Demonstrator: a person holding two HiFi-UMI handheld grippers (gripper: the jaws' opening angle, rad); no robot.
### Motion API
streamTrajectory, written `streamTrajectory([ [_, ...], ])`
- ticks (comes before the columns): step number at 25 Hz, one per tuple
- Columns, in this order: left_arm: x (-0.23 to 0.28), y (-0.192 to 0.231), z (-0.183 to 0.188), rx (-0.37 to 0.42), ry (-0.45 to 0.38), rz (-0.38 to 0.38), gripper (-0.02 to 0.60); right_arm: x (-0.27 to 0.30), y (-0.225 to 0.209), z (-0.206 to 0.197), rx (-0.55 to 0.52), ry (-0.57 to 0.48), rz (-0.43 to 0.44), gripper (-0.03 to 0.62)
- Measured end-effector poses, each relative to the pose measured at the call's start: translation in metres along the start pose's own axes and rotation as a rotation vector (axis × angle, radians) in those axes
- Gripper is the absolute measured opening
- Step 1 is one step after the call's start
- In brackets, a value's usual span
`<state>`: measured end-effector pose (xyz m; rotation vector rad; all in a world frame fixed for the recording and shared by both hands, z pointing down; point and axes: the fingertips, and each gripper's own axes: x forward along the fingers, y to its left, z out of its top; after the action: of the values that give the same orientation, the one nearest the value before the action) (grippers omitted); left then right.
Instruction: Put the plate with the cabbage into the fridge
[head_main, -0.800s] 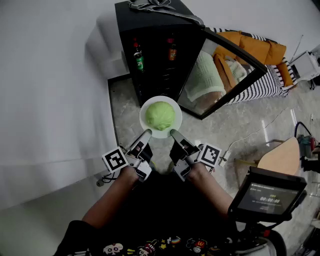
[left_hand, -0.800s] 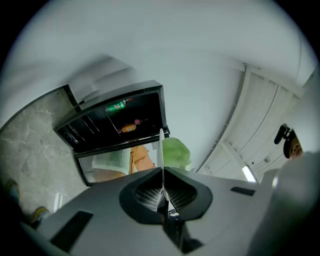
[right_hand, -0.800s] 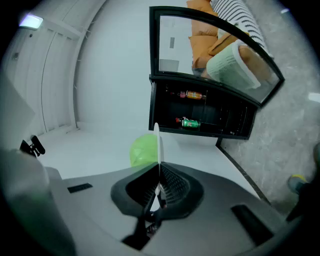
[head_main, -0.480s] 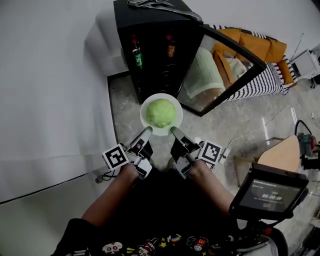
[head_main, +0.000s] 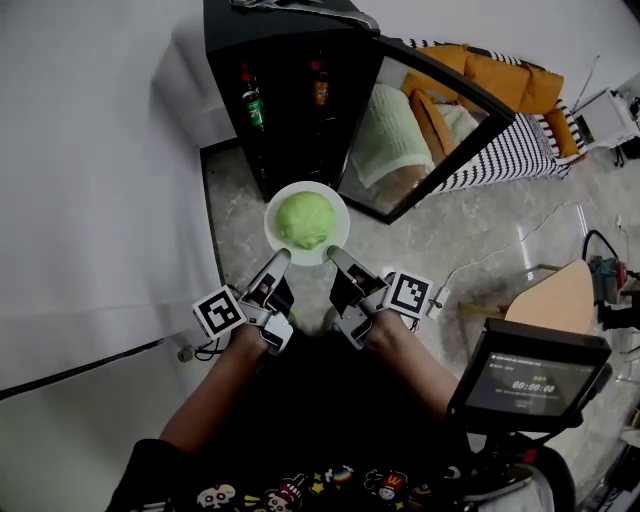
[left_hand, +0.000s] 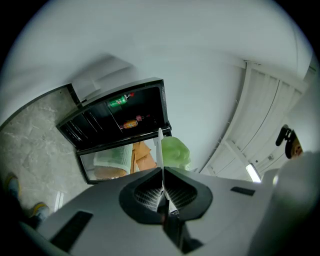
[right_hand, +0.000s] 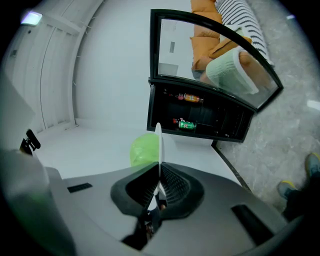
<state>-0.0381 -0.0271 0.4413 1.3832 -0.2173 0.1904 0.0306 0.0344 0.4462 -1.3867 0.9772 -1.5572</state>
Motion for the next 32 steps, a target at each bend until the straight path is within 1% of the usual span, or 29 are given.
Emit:
streamTrajectory([
  [3,-0.001,0.003,0.0,0.041,0.007,0.01,0.014,0.0,-0.001,-0.001,0.008,0.003,0.001,0.017],
  [7,0.0,0.001,0.0,0.012,-0.005,-0.003,0.014,0.001,-0.002,-0.002,0.016,0.004,0.007,0.017],
  [9,-0.001,0.001,0.0,0.019,-0.006,-0.003,0.014,0.001,-0.003,-0.003,0.02,0.005,0.006,0.017],
  [13,-0.005,0.005,0.002,0.079,-0.005,0.028,0.014,0.001,-0.002,-0.003,0.017,0.013,0.006,0.017],
  [16,-0.006,0.003,-0.002,0.025,-0.037,0.01,0.014,0.001,-0.004,-0.005,0.019,0.027,0.003,0.017],
  [17,-0.006,0.003,-0.003,0.02,-0.042,0.011,0.014,0.0,-0.006,-0.005,0.018,0.032,0.0,0.017],
  [23,-0.009,0.01,-0.002,0.021,-0.07,0.027,0.014,0.004,-0.008,-0.004,0.008,0.062,-0.002,0.017],
  [26,-0.011,0.011,-0.001,0.039,-0.076,0.032,0.014,0.004,-0.009,-0.005,0.006,0.073,-0.005,0.017],
  [29,-0.01,0.009,-0.002,0.002,-0.096,0.018,0.014,0.006,-0.009,-0.006,0.007,0.083,-0.002,0.017],
  [32,-0.01,0.012,-0.002,-0.003,-0.096,0.021,0.014,0.006,-0.012,-0.006,0.008,0.088,-0.008,0.017],
])
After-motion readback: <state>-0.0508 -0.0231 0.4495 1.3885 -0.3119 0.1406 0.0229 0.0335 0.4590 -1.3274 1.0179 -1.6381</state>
